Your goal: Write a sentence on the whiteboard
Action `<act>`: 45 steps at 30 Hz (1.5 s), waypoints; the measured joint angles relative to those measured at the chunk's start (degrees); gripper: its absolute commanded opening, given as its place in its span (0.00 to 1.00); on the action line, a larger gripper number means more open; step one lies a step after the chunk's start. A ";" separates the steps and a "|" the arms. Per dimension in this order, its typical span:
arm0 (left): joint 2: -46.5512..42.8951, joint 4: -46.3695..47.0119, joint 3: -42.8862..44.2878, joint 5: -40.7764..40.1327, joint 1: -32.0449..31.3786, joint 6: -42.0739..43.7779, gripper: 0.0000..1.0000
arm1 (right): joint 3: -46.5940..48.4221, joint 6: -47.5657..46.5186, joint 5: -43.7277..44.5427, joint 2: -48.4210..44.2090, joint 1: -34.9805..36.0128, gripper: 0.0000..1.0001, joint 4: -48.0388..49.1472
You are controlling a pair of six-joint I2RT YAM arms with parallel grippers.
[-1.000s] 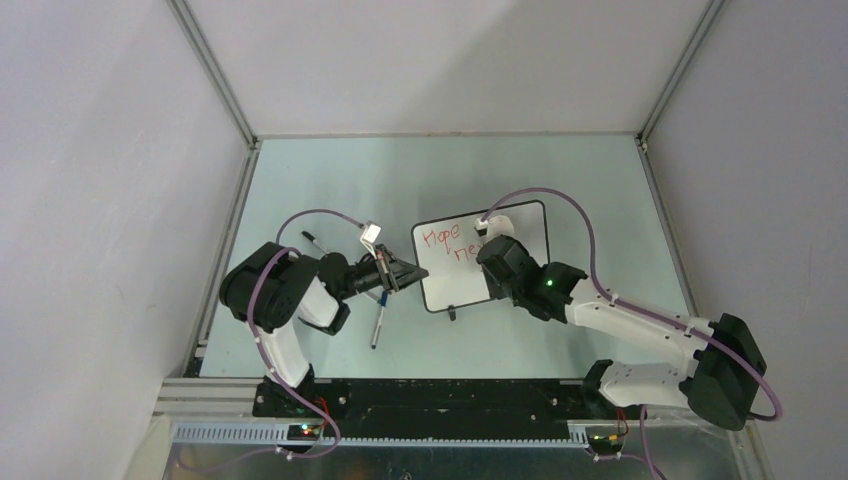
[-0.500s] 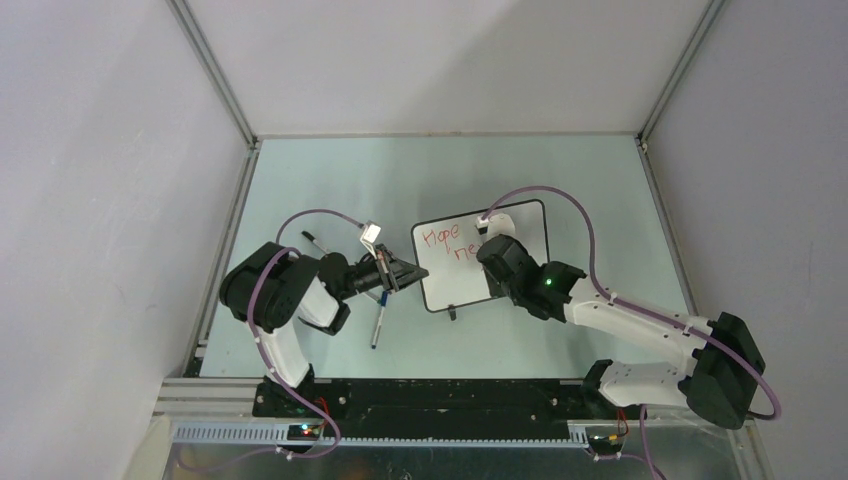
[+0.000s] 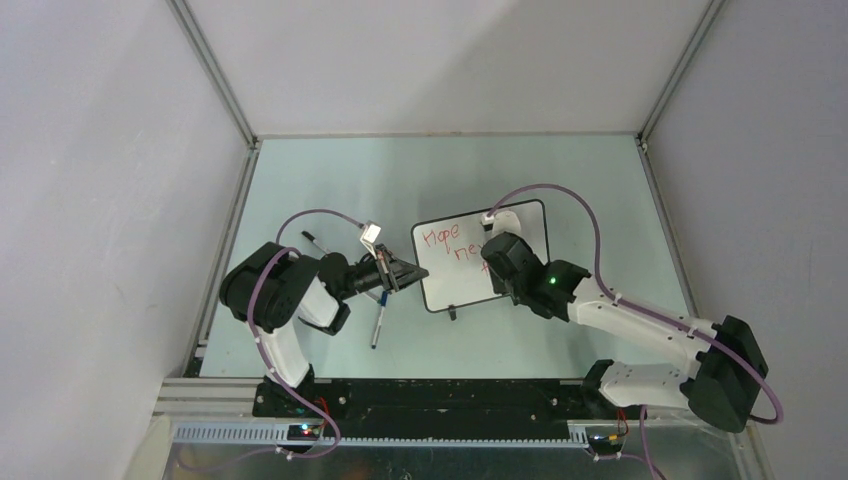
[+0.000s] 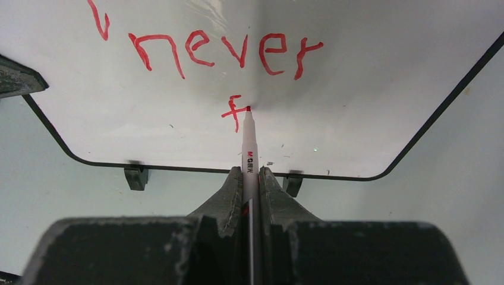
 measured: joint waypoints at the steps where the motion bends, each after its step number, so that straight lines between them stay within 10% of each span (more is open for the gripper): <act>1: 0.00 0.00 0.00 0.00 -0.02 -0.02 0.00 | 0.00 -0.02 0.02 -0.13 -0.09 0.00 0.00; 45: 0.00 0.02 0.00 0.02 -0.04 -0.02 0.00 | -0.74 1.07 -2.27 -2.51 -3.48 0.00 -1.46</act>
